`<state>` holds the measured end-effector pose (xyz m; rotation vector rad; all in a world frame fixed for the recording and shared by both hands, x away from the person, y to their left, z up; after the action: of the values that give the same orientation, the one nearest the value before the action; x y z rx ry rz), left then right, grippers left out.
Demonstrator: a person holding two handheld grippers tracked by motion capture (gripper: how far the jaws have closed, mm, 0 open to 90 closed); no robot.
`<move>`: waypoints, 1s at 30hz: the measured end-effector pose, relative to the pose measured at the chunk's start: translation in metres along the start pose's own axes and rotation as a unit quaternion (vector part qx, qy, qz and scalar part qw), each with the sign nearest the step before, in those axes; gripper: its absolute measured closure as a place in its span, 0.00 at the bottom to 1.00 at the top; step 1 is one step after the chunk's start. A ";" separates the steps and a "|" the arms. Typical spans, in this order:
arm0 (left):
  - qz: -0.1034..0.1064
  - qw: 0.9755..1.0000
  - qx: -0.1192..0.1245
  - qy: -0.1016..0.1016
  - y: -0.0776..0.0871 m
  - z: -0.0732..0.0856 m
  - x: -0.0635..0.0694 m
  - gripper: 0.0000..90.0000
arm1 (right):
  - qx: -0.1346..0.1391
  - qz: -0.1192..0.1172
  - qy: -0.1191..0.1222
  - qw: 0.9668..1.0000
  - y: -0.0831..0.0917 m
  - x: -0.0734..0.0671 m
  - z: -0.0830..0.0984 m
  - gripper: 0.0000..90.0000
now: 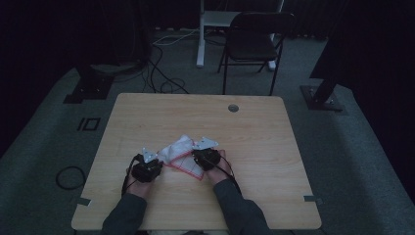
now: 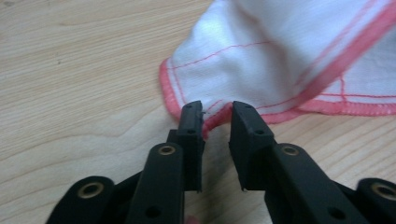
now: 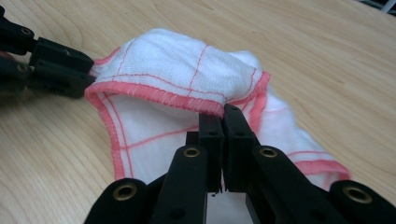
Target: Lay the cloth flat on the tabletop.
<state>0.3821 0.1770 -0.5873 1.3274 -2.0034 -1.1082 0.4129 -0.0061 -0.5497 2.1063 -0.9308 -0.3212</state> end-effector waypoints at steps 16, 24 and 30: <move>0.021 1.000 -0.010 0.014 0.001 -0.001 -0.004 0.99 | -0.002 0.028 -0.009 1.000 0.037 0.039 0.031 0.99; 0.032 0.999 0.001 -0.003 0.001 -0.017 0.010 0.94 | -0.005 0.035 -0.015 0.999 0.041 0.048 0.041 0.99; 0.032 0.999 -0.008 -0.005 -0.006 -0.018 0.013 0.95 | -0.003 0.037 -0.020 0.999 0.045 0.052 0.044 0.99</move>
<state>0.3934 0.1579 -0.5825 1.2423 -2.0267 -1.1013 0.4046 -0.0869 -0.5407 2.0613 -1.0284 -0.3279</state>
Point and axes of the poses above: each handheld gripper's, and its own axes: y roughly backward along the jaws, z roughly out of its underside, x roughly to its right, the point moved 7 cm from there along -y, roughly forward along the jaws, and after that the axes turned 12 degrees about -x, right-handed, at the moved point
